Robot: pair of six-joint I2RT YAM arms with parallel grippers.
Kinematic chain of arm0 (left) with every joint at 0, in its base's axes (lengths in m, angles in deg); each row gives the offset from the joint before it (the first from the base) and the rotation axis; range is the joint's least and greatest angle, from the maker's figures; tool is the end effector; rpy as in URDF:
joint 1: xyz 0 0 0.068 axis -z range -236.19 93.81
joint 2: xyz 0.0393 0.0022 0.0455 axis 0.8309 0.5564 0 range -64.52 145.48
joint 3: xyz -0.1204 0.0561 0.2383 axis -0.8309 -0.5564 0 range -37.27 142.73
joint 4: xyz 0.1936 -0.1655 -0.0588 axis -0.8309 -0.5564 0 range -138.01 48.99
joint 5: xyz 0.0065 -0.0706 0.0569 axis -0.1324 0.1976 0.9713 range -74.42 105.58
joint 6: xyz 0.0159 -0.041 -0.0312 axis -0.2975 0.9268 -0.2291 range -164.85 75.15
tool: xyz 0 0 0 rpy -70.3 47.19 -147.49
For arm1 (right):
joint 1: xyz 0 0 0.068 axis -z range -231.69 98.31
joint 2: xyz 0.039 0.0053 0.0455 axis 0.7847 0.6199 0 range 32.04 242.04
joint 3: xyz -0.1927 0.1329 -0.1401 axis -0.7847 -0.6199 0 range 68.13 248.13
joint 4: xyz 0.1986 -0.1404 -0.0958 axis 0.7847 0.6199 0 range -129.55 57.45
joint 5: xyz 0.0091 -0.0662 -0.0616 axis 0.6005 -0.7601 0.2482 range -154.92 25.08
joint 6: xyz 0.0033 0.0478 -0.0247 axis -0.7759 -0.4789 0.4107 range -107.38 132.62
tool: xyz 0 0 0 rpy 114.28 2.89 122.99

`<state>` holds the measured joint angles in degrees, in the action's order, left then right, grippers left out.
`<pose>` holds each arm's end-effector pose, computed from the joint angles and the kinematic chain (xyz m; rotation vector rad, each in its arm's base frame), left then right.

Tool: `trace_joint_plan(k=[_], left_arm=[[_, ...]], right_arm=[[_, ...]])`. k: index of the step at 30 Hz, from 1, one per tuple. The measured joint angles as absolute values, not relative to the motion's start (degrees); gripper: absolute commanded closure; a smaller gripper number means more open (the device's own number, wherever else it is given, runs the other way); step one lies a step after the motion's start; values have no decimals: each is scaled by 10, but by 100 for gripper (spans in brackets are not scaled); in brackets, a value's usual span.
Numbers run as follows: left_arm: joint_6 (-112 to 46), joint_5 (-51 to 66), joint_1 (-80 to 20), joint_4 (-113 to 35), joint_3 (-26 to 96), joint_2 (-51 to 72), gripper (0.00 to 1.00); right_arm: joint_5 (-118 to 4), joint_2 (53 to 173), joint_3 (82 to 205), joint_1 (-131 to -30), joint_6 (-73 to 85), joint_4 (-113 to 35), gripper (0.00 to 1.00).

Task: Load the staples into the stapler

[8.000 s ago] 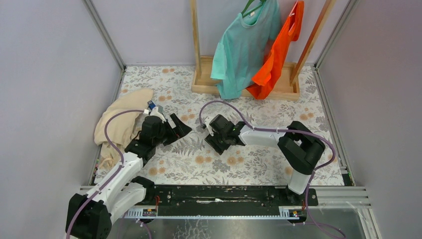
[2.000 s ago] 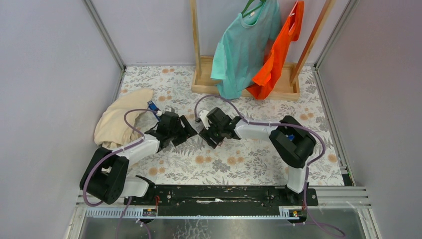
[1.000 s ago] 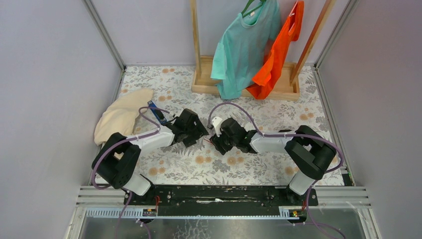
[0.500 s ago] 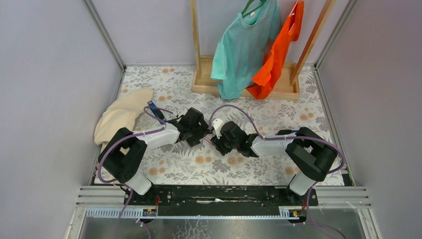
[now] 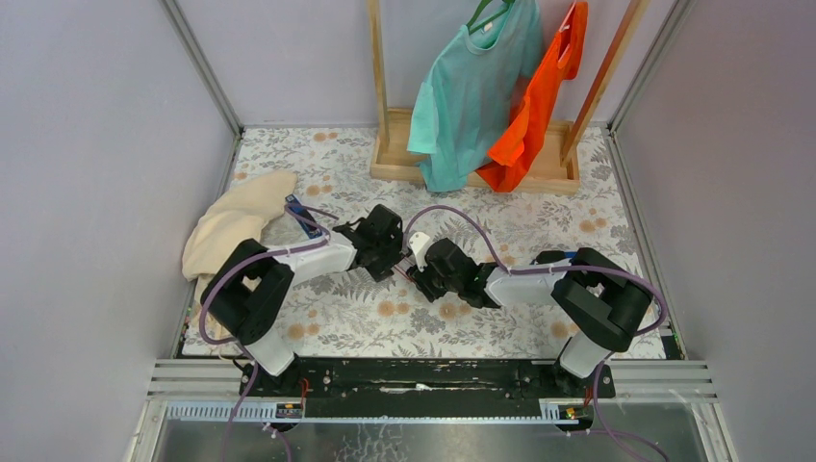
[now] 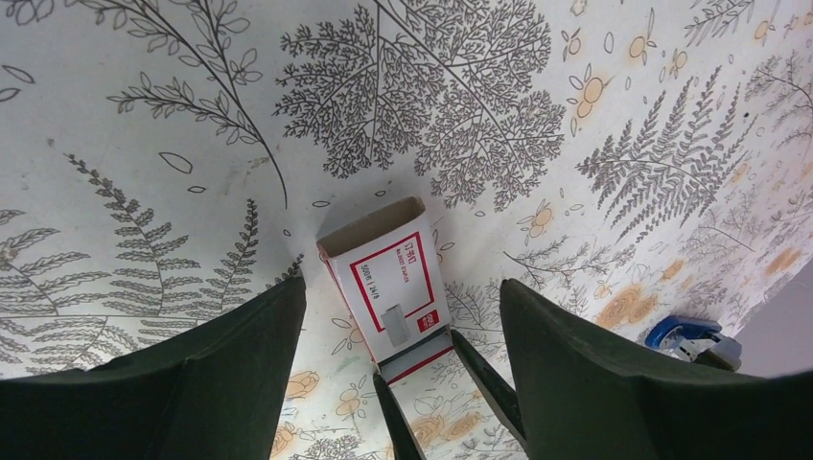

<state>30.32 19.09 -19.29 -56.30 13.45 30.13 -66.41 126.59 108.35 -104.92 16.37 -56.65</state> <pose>0.2535 -0.1877 0.1558 -0.9181 2.5754 -0.5774 0.1922 0.2555 0.1464 -1.0637 1.9907 0.4420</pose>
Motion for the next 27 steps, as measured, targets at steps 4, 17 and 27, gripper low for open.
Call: trace_joint_plan(k=[4, 17, 27], left_arm=[[311, 200, -190, -590, 154, 313, 23], [315, 218, -183, -686, 232, 367, 31], [314, 231, -179, -751, 278, 399, 45]], right_arm=[[-669, 1266, 1082, -1052, 164, -571, 50], [-673, 1269, 1081, -1059, 164, -580, 51], [-674, 1270, 1081, -1063, 164, -584, 51]])
